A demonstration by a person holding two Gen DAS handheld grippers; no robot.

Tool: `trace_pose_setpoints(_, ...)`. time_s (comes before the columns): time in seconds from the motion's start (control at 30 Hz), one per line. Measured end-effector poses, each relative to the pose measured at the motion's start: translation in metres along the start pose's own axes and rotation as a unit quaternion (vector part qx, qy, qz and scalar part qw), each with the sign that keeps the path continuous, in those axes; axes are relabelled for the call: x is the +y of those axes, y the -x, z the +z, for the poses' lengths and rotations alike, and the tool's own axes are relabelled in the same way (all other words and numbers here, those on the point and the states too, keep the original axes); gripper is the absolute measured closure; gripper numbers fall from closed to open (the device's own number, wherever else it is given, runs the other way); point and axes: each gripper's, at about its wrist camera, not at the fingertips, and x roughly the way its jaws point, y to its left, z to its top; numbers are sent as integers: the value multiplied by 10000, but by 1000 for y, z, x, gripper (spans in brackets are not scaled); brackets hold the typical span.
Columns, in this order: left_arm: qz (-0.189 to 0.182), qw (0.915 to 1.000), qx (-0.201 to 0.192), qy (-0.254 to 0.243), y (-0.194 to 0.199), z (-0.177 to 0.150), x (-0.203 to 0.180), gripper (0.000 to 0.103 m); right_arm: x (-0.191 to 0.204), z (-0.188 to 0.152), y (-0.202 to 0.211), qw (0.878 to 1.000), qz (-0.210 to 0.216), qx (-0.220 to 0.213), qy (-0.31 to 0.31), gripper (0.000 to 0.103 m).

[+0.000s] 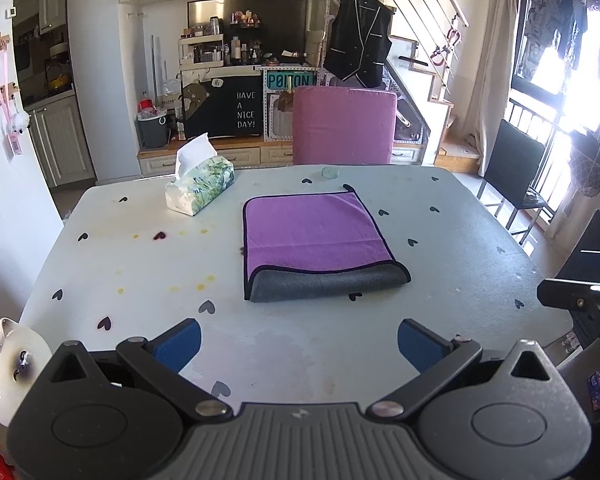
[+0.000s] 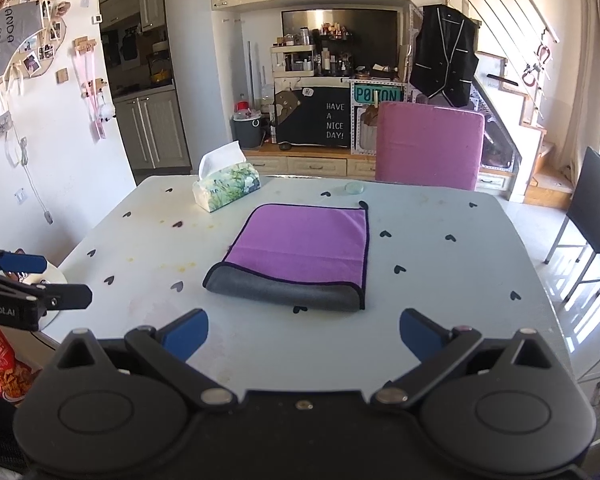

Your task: Fold towel

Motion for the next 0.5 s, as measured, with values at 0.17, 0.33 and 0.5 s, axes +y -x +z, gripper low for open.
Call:
trace_pose_setpoints(0.17, 69, 9999, 144, 57, -18, 2, 4, 0, -2, 4, -12, 10000, 47, 53, 1, 1)
trace_pose_setpoints(0.33, 64, 9996, 246, 105, -33, 4, 6, 0, -3, 7, -26, 9999, 97, 112, 35, 1)
trace_pose_setpoints(0.5, 65, 9995, 289, 144, -47, 7, 7, 0, -7, 8, -41, 9998, 135, 177, -16, 1)
